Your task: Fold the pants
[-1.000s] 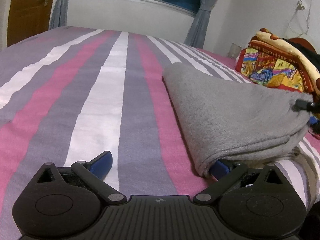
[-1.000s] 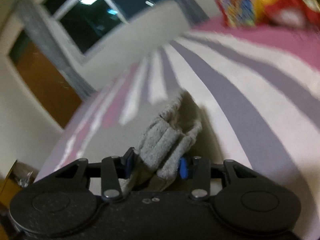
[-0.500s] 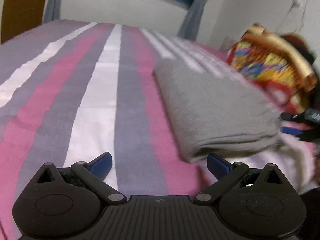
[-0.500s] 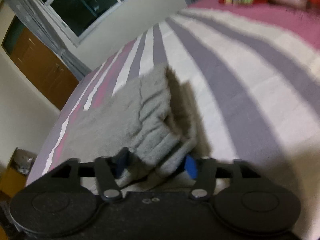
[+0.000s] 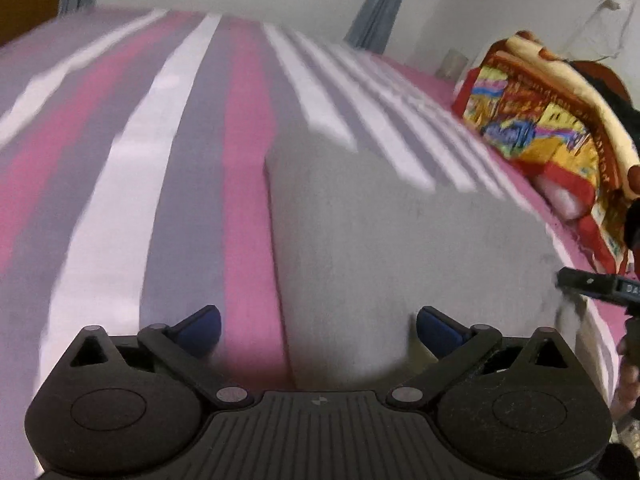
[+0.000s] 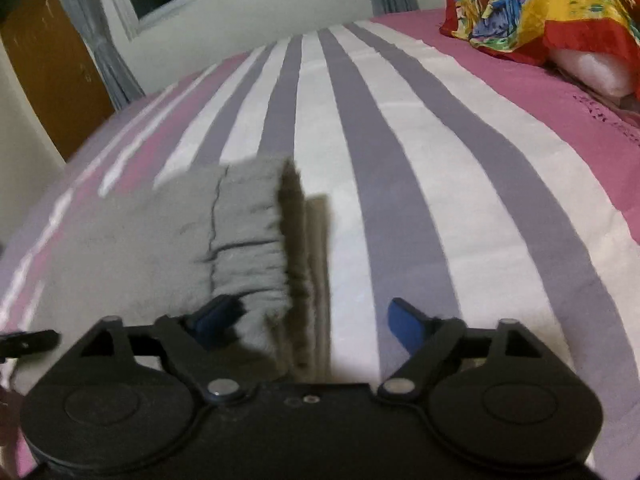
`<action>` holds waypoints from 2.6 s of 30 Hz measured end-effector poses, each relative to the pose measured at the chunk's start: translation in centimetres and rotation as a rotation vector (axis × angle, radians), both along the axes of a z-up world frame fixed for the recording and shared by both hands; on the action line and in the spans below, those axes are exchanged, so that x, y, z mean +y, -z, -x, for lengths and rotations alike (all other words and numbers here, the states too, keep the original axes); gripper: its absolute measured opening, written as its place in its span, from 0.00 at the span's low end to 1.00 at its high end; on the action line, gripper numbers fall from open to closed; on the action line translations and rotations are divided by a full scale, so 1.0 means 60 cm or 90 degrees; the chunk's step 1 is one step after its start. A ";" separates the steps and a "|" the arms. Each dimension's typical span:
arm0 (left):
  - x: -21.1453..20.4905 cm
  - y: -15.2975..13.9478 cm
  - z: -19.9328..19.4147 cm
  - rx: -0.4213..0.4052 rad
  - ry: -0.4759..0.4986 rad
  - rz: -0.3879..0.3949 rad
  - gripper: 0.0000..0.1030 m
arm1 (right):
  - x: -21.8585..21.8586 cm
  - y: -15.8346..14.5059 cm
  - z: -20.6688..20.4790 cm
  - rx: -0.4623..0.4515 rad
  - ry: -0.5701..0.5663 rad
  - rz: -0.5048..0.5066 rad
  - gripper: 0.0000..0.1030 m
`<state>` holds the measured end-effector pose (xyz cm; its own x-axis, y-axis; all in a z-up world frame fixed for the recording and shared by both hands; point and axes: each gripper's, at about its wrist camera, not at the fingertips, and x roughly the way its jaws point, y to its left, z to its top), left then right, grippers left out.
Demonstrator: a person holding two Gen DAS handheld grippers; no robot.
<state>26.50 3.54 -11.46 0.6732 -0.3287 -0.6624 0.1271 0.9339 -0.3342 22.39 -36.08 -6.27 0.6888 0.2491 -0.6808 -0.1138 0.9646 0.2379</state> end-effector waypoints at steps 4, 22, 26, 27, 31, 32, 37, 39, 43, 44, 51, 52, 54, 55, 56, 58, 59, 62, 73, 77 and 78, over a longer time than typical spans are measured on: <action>-0.005 -0.021 -0.086 -0.024 0.002 -0.021 1.00 | -0.002 -0.031 -0.042 -0.054 -0.011 -0.023 0.79; -0.029 0.001 -0.083 0.000 0.019 -0.118 1.00 | 0.031 0.003 -0.080 0.012 -0.040 -0.013 0.88; -0.030 -0.001 -0.037 -0.006 0.030 -0.127 1.00 | 0.033 -0.003 -0.045 0.021 -0.061 -0.011 0.88; -0.028 -0.002 -0.029 -0.004 0.028 -0.123 1.00 | 0.035 0.001 -0.037 0.031 -0.063 0.000 0.88; -0.025 -0.008 0.001 -0.004 0.031 -0.127 1.00 | 0.035 -0.001 -0.008 0.044 -0.060 0.000 0.87; -0.026 -0.009 0.008 -0.006 0.034 -0.131 1.00 | 0.032 -0.003 -0.003 0.046 -0.058 -0.008 0.87; -0.026 -0.009 0.041 -0.012 0.038 -0.133 1.00 | 0.030 -0.014 0.020 0.043 -0.053 -0.015 0.87; -0.023 -0.007 0.050 -0.009 0.031 -0.123 1.00 | 0.030 -0.010 0.025 0.048 -0.052 -0.014 0.87; -0.018 -0.001 0.061 -0.009 0.020 -0.110 1.00 | 0.028 -0.004 0.028 0.058 -0.047 -0.019 0.87; -0.018 -0.001 0.062 -0.008 0.018 -0.108 1.00 | 0.027 -0.004 0.027 0.061 -0.045 -0.024 0.87; -0.017 -0.003 0.076 -0.016 0.017 -0.113 1.00 | 0.018 -0.021 0.048 0.030 -0.058 -0.043 0.87; -0.016 -0.003 0.075 -0.013 0.015 -0.107 1.00 | 0.017 -0.013 0.047 0.039 -0.060 -0.035 0.87; -0.014 -0.005 0.074 -0.011 0.014 -0.101 1.00 | 0.014 0.011 0.039 0.079 -0.057 -0.018 0.91; -0.013 -0.006 0.075 -0.013 0.018 -0.102 1.00 | 0.009 0.019 0.037 0.095 -0.056 -0.032 0.91; -0.011 -0.007 0.077 -0.015 0.021 -0.100 1.00 | 0.000 0.021 0.040 0.094 -0.051 -0.056 0.90; -0.002 -0.008 0.079 -0.017 0.034 -0.072 1.00 | -0.017 0.011 0.052 0.058 -0.043 -0.087 0.83; 0.003 -0.008 0.079 -0.019 0.048 -0.052 1.00 | -0.028 0.008 0.055 0.048 -0.039 -0.111 0.82; 0.017 0.002 0.072 -0.006 0.086 0.030 0.99 | -0.061 0.017 0.051 0.052 -0.033 -0.183 0.78; 0.062 0.080 0.028 0.041 0.117 0.280 0.78 | -0.099 0.089 0.006 0.104 -0.057 -0.366 0.76; 0.053 0.081 0.015 0.043 0.113 0.266 0.78 | -0.094 0.078 0.001 0.080 -0.055 -0.335 0.77; 0.048 0.079 0.014 0.046 0.118 0.248 0.78 | -0.090 0.071 -0.001 0.069 -0.055 -0.325 0.77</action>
